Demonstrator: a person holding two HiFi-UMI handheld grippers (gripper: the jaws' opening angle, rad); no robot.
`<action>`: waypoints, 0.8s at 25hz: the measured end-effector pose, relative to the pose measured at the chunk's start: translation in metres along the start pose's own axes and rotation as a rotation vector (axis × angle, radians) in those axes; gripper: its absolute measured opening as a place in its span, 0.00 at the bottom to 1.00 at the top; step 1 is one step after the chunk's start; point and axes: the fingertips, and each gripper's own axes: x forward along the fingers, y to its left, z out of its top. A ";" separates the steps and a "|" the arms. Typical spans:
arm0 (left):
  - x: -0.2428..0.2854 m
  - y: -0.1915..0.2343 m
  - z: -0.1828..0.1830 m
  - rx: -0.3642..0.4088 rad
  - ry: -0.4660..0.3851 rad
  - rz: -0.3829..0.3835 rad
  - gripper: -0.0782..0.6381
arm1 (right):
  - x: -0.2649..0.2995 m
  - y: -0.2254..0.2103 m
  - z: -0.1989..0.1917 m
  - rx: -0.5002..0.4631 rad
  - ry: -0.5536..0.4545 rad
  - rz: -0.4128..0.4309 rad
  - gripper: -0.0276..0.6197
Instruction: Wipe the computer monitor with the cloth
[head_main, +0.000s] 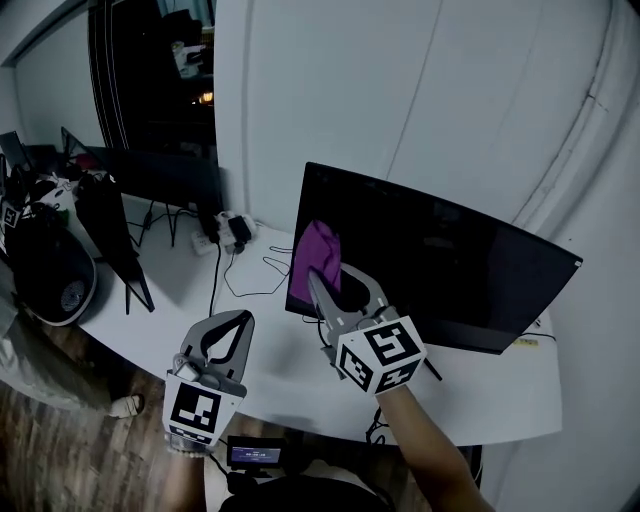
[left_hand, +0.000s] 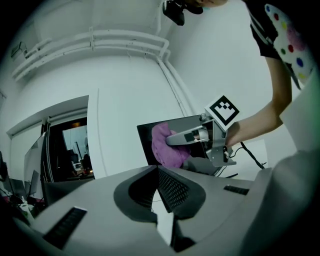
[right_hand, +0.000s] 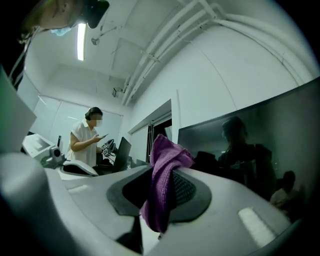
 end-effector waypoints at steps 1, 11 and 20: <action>0.002 -0.004 0.000 -0.002 -0.005 -0.010 0.12 | -0.009 -0.004 -0.004 -0.011 0.006 -0.017 0.18; 0.023 -0.051 0.005 -0.033 -0.043 -0.149 0.12 | -0.098 -0.047 -0.029 -0.090 0.034 -0.211 0.18; 0.033 -0.080 0.009 -0.036 -0.065 -0.224 0.12 | -0.156 -0.064 -0.031 -0.158 0.028 -0.332 0.18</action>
